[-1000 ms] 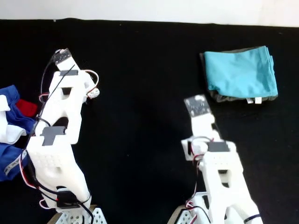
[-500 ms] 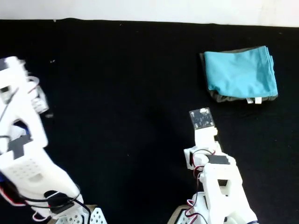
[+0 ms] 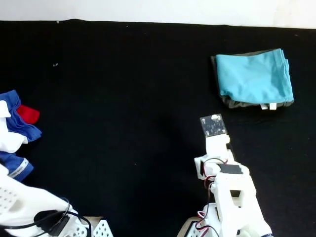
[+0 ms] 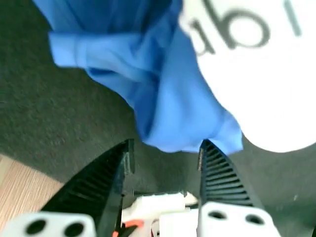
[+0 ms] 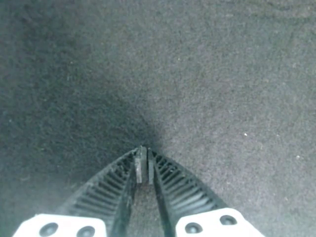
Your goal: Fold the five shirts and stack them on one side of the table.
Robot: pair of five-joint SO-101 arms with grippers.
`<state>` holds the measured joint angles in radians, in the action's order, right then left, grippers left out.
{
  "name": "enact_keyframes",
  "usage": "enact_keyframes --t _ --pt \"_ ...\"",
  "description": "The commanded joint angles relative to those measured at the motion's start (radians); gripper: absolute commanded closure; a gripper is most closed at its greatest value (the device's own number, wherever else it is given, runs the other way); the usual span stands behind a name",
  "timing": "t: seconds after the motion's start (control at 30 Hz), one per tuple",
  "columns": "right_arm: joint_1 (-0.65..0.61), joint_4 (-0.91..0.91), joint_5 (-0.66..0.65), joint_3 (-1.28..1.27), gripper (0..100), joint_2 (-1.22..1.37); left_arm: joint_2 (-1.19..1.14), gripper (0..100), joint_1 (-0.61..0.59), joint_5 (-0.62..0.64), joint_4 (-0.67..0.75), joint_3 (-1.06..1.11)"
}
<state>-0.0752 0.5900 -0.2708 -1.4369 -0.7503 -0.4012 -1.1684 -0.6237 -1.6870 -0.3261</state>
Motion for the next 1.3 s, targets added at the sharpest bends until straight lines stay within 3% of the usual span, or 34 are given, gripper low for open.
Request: enact_keyframes --t 0.0,0.43,0.5,0.6,0.77,0.9,1.07,1.27 --pt "0.015 -0.021 0.011 -0.007 97.5 -0.004 0.045 79 -0.005 -0.012 0.057 -0.005" --pt "0.015 -0.021 0.011 -0.007 97.5 -0.004 0.004 79 0.068 -0.046 0.264 0.14" --pt "0.015 -0.021 0.011 -0.007 97.5 -0.004 0.013 84 0.071 -0.043 0.259 0.147" --pt "0.015 -0.021 0.011 -0.007 97.5 -0.004 0.064 100 0.077 -0.017 0.259 0.148" --pt "0.015 -0.021 0.011 -0.007 97.5 -0.004 0.239 99 0.133 -0.009 0.18 0.147" --pt "0.015 -0.022 0.011 -0.007 97.5 -0.004 0.455 99 0.226 0.009 0.095 0.147" --pt "0.015 -0.022 0.011 -0.007 97.5 -0.004 0.763 99 0.387 0.074 0.091 0.147" --pt "0.015 -0.022 0.011 -0.007 97.5 -0.004 1.07 99 0.728 0.133 0.158 0.153"
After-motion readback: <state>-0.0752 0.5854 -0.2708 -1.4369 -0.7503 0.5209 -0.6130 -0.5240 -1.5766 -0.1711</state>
